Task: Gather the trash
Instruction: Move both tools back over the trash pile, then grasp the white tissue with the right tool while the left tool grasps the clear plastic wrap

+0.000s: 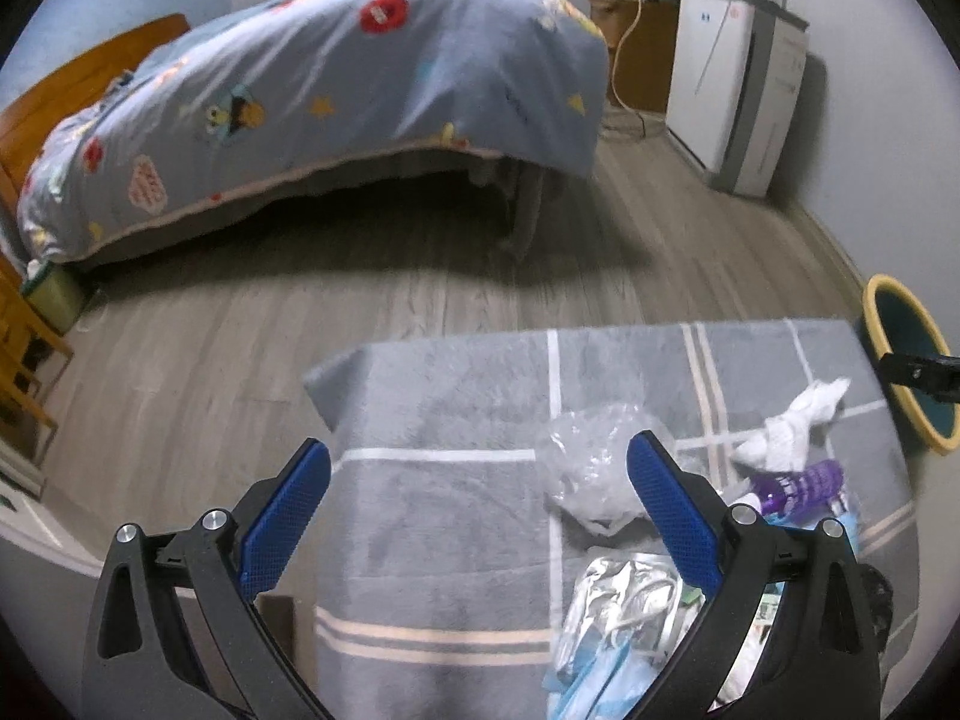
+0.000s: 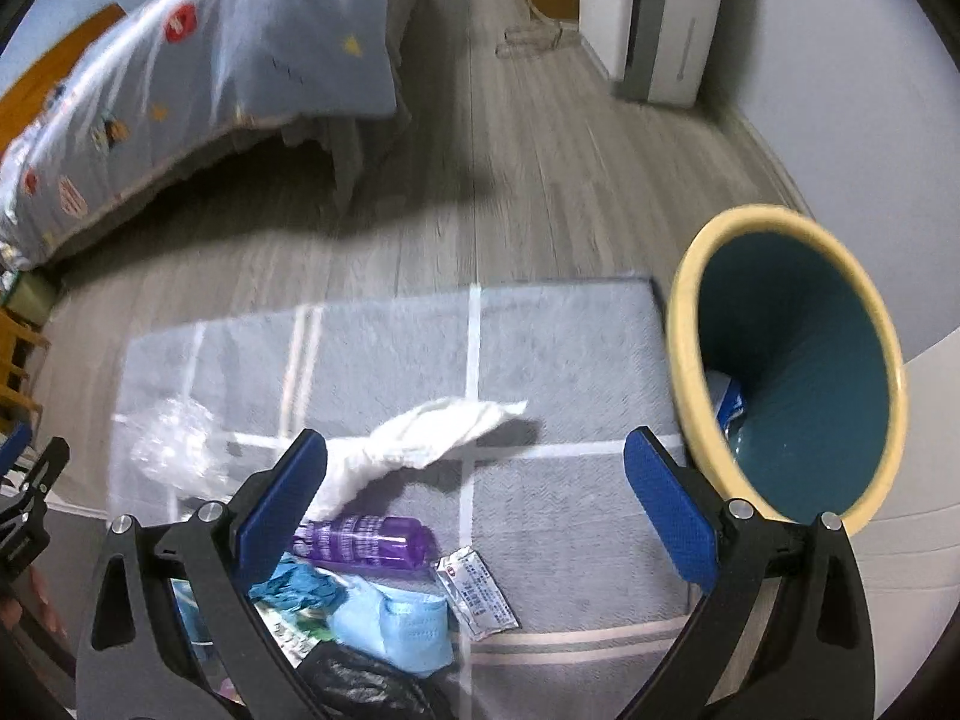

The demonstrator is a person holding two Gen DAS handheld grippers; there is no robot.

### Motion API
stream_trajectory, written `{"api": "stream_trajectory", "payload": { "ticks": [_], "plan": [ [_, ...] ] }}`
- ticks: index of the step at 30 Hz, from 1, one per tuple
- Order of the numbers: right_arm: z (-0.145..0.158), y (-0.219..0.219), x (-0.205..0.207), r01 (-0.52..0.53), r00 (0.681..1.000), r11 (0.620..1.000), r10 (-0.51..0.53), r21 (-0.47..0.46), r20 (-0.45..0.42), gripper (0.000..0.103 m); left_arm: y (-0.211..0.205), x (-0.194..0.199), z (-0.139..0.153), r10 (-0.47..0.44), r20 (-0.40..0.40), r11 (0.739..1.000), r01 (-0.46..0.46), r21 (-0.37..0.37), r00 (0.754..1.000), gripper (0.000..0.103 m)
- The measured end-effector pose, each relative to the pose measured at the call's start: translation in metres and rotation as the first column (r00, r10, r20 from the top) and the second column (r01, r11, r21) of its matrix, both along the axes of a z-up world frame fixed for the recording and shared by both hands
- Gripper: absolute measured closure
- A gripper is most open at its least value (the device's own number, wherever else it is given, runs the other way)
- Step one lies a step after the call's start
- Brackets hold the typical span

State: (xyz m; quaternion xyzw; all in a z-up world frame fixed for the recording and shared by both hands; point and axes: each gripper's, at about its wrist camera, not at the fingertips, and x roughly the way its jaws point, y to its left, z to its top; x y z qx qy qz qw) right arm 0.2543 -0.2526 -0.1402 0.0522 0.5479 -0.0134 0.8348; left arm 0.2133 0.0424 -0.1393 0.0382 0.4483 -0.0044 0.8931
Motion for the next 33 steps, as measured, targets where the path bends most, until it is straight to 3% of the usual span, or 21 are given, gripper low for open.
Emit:
{"api": "stream_trajectory", "payload": {
  "ticks": [4, 12, 19, 22, 26, 29, 33],
  "plan": [
    [-0.022, 0.006, 0.009, -0.013, 0.999, 0.999, 0.011, -0.032, -0.046, 0.005, -0.007, 0.014, -0.026, 0.006, -0.051, 1.000, -0.007, -0.014, 0.999, 0.005],
    [-0.045, 0.012, 0.018, 0.007, 0.996, 1.000, -0.008, -0.009, -0.086, 0.005, -0.025, 0.025, -0.051, -0.046, -0.078, 0.998, 0.043, -0.039, 0.996, 0.005],
    [-0.048, 0.011, 0.021, 0.046, 0.996, 0.996, -0.040, 0.071, -0.084, 0.006, -0.044, 0.024, -0.064, -0.113, -0.097, 0.994, 0.112, -0.015, 0.989, 0.005],
    [-0.052, 0.013, 0.023, 0.053, 0.995, 0.994, -0.044, 0.094, -0.093, 0.008, -0.046, 0.024, -0.065, -0.131, -0.107, 0.991, 0.128, -0.042, 0.986, 0.005],
    [-0.056, 0.013, 0.023, 0.061, 0.992, 0.988, -0.045, 0.141, -0.118, 0.032, -0.048, 0.023, -0.068, -0.155, -0.133, 0.987, 0.146, -0.069, 0.979, 0.010],
    [-0.057, 0.016, 0.024, 0.047, 0.992, 0.988, -0.028, 0.145, -0.125, 0.054, -0.048, 0.023, -0.069, -0.181, -0.150, 0.981, 0.166, -0.104, 0.972, 0.031],
    [-0.055, 0.018, 0.026, 0.031, 0.993, 0.989, -0.013, 0.147, -0.121, 0.081, -0.050, 0.023, -0.068, -0.210, -0.154, 0.972, 0.189, -0.140, 0.966, 0.048]
  ]
}}
